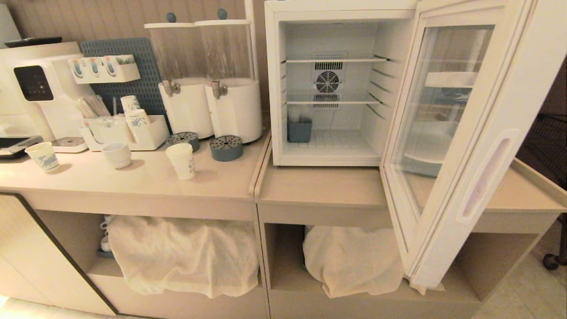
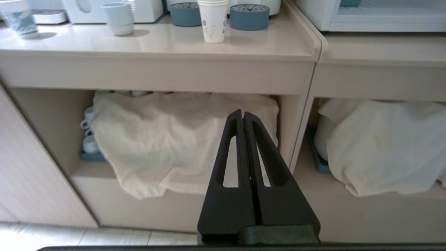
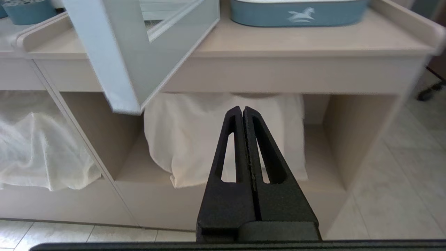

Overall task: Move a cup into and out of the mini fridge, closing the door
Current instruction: Put the paper cup in the freezer

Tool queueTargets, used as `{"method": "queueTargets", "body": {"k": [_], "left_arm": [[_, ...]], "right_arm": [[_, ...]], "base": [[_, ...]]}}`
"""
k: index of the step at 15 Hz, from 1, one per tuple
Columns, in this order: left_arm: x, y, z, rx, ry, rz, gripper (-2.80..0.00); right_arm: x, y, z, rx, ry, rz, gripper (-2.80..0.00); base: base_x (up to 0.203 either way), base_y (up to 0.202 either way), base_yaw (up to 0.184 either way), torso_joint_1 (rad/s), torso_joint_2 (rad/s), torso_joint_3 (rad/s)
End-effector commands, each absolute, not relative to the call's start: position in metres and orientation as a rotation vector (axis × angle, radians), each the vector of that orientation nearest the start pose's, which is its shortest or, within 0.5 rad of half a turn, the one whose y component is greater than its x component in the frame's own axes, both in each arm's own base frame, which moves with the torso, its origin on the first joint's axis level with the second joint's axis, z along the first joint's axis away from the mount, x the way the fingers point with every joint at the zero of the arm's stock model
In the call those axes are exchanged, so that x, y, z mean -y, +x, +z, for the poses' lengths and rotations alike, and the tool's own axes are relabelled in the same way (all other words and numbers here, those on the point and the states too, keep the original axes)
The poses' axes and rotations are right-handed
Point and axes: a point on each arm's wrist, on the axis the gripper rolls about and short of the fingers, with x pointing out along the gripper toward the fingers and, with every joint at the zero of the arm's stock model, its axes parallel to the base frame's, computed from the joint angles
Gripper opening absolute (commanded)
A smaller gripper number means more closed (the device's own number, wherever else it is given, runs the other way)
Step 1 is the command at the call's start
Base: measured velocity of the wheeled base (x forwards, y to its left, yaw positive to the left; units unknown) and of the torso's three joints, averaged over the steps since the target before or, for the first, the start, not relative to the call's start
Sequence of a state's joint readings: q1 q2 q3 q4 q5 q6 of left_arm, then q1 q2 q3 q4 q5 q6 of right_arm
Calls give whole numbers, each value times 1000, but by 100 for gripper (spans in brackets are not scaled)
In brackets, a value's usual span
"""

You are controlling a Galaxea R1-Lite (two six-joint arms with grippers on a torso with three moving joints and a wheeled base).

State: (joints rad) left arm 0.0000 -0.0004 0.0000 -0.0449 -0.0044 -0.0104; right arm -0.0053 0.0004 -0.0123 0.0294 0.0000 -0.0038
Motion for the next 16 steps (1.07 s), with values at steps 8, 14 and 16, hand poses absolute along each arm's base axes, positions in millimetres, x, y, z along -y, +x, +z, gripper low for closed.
{"method": "queueTargets", "body": {"k": [8,14,16], "left_arm": [[0,-22,76,31,-5,-5,-280],[0,-22,76,31,-3,-5,-280],[0,-22,76,31,-2,-5,-280]], "right_arm": [[0,-24,76,-18,-5,-6,-280],[0,-24,76,-18,-5,-6,-280],[0,-24,76,-18,-6,-6,-280]], "base": [[-32,0,0,0,-1,2],[0,57,-3,1,1,1],[0,200,-5,4,-1,4]]}}
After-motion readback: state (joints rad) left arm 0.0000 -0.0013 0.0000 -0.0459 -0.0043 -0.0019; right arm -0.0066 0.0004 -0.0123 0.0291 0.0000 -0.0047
